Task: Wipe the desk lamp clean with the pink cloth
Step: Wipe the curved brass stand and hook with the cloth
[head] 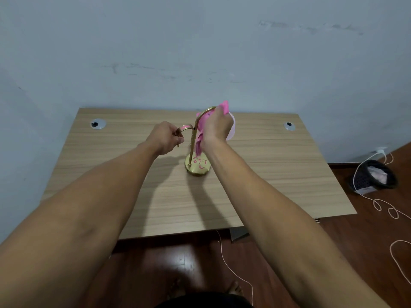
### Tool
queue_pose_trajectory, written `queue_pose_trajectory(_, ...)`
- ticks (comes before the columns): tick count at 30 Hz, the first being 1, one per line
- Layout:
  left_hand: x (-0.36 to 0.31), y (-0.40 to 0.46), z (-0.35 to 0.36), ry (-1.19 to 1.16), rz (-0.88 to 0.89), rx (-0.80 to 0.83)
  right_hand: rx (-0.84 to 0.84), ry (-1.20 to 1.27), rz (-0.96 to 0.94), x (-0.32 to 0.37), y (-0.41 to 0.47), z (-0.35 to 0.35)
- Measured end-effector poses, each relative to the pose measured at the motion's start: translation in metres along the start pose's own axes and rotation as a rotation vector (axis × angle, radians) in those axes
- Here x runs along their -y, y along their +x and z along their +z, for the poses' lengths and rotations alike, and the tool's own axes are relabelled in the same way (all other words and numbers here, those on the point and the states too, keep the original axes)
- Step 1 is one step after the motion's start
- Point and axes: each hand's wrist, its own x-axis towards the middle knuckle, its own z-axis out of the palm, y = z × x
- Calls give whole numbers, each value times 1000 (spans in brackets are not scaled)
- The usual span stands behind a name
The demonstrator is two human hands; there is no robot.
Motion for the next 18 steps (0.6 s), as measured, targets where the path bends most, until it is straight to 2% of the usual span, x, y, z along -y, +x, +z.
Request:
queue_pose_trajectory(3, -1, 0, 1, 20, 5, 2, 131, -288, -328, -32, -3, -9)
queue_pose_trajectory(5, -1, 0, 1, 26, 7, 1, 206, -423, -482, -51, 3, -19)
queue_pose_trajectory(9, -1, 0, 1, 22, -6, 2, 399, -686, -624, -76, 17, -45)
queue_pose_trajectory(11, -1, 0, 2, 11, -13, -4, 421, -762, -529, -80, 22, -51)
queue_pose_trajectory(13, -2, -1, 2, 10, -10, -11, 401, -738, -379, -79, 24, -53)
queue_pose_trajectory(16, -2, -2, 2, 5, -9, -9, 302, -462, -156, -72, 24, -50)
queue_pose_trajectory(18, -2, -2, 1, 14, -3, -3, 171, -236, 7, -62, 22, -44)
